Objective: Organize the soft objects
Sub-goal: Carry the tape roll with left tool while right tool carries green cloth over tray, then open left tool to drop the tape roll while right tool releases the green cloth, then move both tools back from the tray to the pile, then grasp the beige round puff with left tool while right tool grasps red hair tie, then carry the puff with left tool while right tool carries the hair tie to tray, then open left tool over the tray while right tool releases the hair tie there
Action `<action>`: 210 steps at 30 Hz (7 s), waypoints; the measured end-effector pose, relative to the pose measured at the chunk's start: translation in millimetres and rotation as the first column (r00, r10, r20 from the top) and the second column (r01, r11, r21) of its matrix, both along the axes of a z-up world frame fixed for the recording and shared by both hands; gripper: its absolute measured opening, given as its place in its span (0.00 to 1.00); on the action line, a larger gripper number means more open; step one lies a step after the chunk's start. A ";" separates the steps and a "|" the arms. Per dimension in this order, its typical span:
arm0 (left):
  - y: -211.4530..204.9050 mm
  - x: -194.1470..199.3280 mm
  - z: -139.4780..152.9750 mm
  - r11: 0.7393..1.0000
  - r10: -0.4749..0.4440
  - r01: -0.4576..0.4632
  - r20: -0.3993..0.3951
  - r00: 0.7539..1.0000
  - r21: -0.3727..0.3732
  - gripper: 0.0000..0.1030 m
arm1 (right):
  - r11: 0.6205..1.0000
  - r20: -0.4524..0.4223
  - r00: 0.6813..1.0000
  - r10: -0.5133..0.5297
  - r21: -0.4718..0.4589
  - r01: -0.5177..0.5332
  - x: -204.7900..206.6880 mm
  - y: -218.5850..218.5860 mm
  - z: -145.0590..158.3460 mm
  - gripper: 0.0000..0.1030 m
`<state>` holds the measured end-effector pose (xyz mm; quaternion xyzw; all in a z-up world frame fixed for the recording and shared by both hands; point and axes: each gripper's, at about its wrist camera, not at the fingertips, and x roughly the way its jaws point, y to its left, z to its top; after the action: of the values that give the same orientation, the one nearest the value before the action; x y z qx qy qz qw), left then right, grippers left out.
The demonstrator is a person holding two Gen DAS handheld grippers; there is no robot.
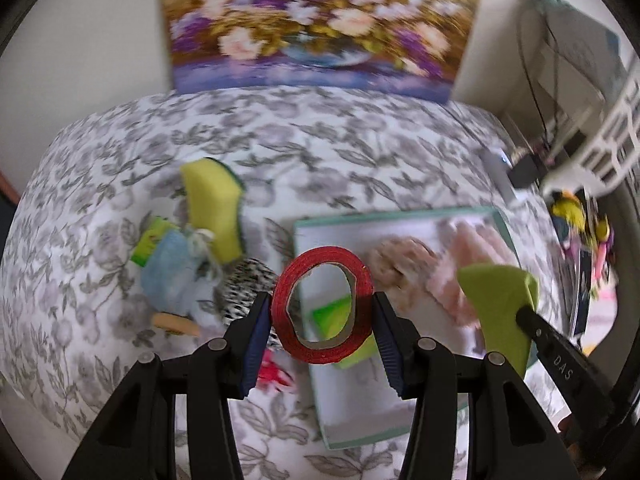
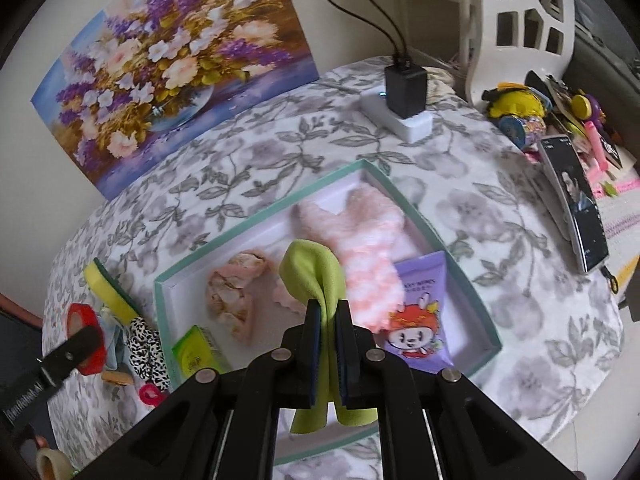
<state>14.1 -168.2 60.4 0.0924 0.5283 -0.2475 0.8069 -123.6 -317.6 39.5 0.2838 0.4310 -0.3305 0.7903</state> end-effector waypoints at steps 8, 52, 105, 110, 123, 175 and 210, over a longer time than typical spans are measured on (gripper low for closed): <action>-27.7 -19.5 -21.8 0.995 -0.080 0.082 -0.042 0.996 0.063 0.51 | 0.998 -0.068 0.997 0.030 0.049 -0.027 2.3 0.8 -20.3 0.07; 14.7 24.8 -77.6 0.978 0.149 -0.128 -0.119 0.982 0.166 0.93 | 0.992 -0.209 0.970 0.126 0.055 -0.117 22.1 16.8 -62.1 1.00; 186.4 110.9 -78.6 0.897 0.442 -0.435 -0.206 0.873 0.083 0.93 | 0.867 -0.154 0.854 0.497 0.124 -0.482 144.3 179.8 -75.6 0.89; 170.2 106.7 -84.1 0.924 0.381 -0.368 -0.238 0.893 0.102 0.93 | 0.861 -0.182 0.842 0.509 0.116 -0.495 145.3 184.4 -80.4 0.86; 146.5 99.9 -92.0 0.957 0.282 -0.252 -0.258 0.924 0.141 0.92 | 0.857 -0.142 0.846 0.514 0.130 -0.499 143.4 182.5 -68.8 0.71; 91.8 76.4 -67.5 0.983 0.179 -0.184 -0.191 0.965 -0.007 0.48 | 0.866 -0.147 0.854 0.499 0.121 -0.485 130.3 162.4 -55.9 0.32; -34.6 47.5 -73.3 0.999 0.036 -0.038 -0.203 0.978 -0.006 0.49 | 0.997 -0.156 0.985 0.069 0.044 -0.063 85.5 -6.0 -45.3 0.32</action>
<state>61.7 -202.7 -12.8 0.0528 0.6083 -0.2430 0.7538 -38.1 -323.6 -5.7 0.2577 0.5078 -0.3170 0.7584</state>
